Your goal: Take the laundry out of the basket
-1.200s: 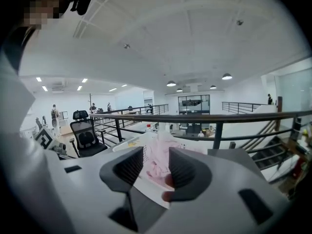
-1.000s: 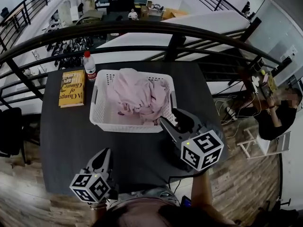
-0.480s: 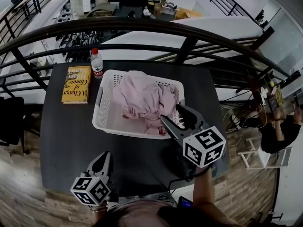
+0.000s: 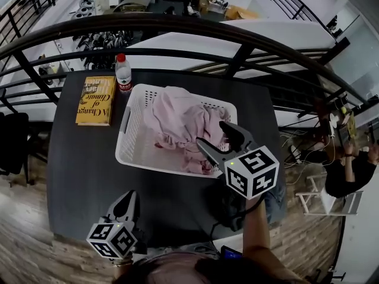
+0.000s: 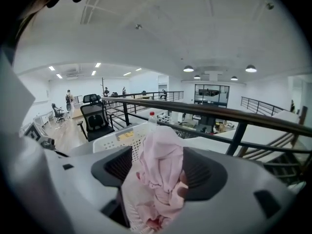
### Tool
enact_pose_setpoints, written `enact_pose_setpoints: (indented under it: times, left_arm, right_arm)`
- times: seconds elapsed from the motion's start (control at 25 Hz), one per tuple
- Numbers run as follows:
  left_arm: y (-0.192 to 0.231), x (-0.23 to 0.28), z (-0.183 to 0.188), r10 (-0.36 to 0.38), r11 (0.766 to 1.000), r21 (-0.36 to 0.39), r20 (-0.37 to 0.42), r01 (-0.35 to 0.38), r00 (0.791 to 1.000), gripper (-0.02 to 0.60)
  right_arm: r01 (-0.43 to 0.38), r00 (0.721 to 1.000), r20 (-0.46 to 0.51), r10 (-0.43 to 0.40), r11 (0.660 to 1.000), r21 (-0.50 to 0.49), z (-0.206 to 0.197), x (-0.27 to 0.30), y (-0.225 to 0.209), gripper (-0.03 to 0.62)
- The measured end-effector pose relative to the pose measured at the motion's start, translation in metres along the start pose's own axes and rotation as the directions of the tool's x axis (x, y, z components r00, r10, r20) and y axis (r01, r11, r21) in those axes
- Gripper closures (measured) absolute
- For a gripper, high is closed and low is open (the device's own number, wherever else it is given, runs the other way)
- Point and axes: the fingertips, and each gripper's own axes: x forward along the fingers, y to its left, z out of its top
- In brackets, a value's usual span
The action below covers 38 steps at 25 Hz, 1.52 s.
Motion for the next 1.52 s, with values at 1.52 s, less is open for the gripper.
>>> enact_pose_setpoints:
  times: [1.52]
  left_arm:
    - [0.047, 0.021, -0.013, 0.055, 0.988, -0.145, -0.02, -0.058, 0.998, 0.584]
  right_arm:
    - [-0.108, 0.882, -0.463, 0.092, 0.994, -0.008, -0.072, 0.146, -0.03, 0.172]
